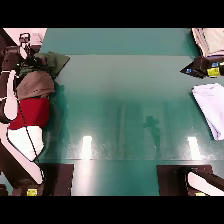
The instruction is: Fold the shirts.
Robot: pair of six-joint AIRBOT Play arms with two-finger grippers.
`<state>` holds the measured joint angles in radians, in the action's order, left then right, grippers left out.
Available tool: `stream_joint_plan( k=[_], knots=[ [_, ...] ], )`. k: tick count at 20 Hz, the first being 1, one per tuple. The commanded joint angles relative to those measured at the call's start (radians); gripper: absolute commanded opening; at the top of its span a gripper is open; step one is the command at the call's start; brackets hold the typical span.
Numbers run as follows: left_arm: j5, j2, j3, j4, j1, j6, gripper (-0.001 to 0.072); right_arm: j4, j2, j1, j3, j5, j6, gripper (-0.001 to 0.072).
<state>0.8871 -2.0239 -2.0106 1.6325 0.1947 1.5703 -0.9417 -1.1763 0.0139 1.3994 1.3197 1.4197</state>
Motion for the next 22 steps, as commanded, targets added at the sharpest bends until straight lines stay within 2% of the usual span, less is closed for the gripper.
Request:
stream_joint_plan(
  k=[1,2,3,5,7,10,13,18,22],
  knots=[
    [0.034,0.016,-0.066,-0.097,0.001,0.0,0.0022,0.0,0.0,0.001,0.001,-0.02,0.001,0.002],
    [0.01,0.049,-0.08,-0.176,-0.002,-0.027,0.0022,0.001,0.0,0.001,0.001,-0.036,0.001,0.002],
    [-0.029,0.093,-0.079,-0.264,-0.008,-0.089,0.0022,0.006,0.0,0.001,0.002,-0.06,0.001,0.002],
    [-0.081,0.206,-0.08,-0.463,-0.029,-0.244,0.0022,0.009,0.0,0.001,0.002,-0.12,0.001,0.002],
    [-0.068,0.332,-0.08,-0.666,-0.06,-0.404,0.0022,0.008,0.013,0.001,0.002,-0.196,0.001,0.002],
    [0.077,0.507,-0.079,-0.974,-0.121,-0.556,0.0022,0.008,0.064,0.001,0.002,-0.356,0.001,0.0019],
    [0.245,0.634,-0.075,-1.17,-0.218,-0.621,0.0022,0.007,0.13,0.0,0.002,-0.485,0.001,0.0019],
    [0.325,0.72,-0.023,-1.172,-0.421,-0.635,0.0022,-0.004,0.226,-0.001,0.001,-0.528,0.0,0.0019],
    [0.325,0.702,0.152,-0.981,-0.503,-0.603,0.0022,-0.003,0.27,0.0,0.001,-0.523,0.0,0.0019]
  ],
)
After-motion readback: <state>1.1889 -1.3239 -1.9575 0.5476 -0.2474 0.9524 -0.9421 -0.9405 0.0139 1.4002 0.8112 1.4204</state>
